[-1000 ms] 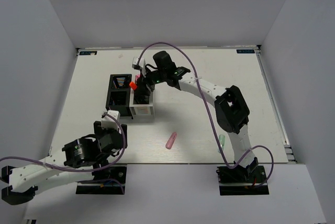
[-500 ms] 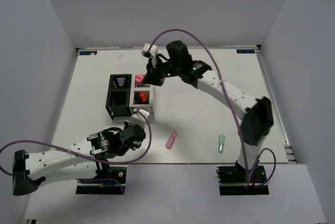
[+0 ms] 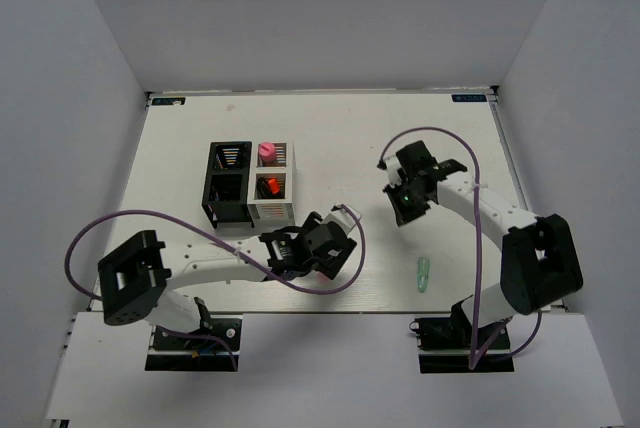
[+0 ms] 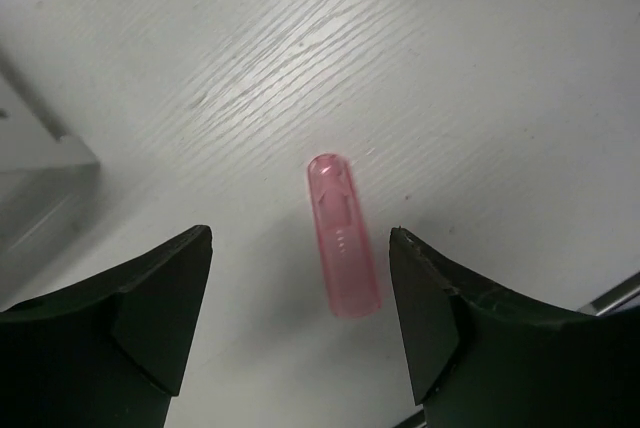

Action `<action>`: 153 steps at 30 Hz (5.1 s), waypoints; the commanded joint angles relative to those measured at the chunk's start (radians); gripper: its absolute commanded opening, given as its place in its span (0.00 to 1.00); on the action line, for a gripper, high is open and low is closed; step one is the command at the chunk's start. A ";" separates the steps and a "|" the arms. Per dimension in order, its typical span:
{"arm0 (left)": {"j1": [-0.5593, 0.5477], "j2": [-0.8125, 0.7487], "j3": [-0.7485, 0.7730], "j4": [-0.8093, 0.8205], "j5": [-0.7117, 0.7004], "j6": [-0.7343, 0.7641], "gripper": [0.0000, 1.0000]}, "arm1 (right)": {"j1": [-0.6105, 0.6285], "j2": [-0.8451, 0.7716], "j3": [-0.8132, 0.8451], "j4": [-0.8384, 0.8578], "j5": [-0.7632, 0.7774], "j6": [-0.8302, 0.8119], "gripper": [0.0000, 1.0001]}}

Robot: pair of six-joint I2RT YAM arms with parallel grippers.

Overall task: Sort the stationery into containers
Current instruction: Pick up the stationery from the center of the board, then place the stationery in the storage box, then pick up the stationery from the corner of the board.

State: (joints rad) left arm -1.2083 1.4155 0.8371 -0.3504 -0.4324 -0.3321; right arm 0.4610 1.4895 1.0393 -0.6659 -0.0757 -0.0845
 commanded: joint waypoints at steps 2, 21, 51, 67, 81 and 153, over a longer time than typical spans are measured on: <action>0.007 0.085 0.065 0.088 0.076 0.022 0.82 | -0.034 -0.208 -0.051 -0.032 -0.064 0.023 0.08; 0.033 0.289 0.131 -0.064 0.072 -0.143 0.63 | -0.265 -0.284 -0.067 -0.044 -0.234 0.034 0.09; 0.148 -0.579 -0.234 0.483 -0.405 0.313 0.00 | -0.364 -0.299 -0.114 -0.103 -0.732 -0.237 0.00; 0.834 -0.518 -0.276 0.601 -0.053 0.228 0.00 | -0.374 -0.451 -0.269 -0.049 -1.027 -0.554 0.08; 0.929 -0.383 -0.343 0.628 0.069 0.071 0.00 | -0.397 -0.417 -0.236 -0.103 -1.030 -0.567 0.28; 0.141 -0.852 -0.331 -0.294 0.193 -0.096 0.56 | -0.228 0.238 -0.084 -0.333 -0.194 0.040 0.89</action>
State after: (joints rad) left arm -1.0626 0.5819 0.5148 -0.6346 -0.2268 -0.4194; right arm 0.2283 1.7061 0.9287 -1.0054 -0.2481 -0.0654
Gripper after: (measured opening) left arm 0.557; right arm 0.897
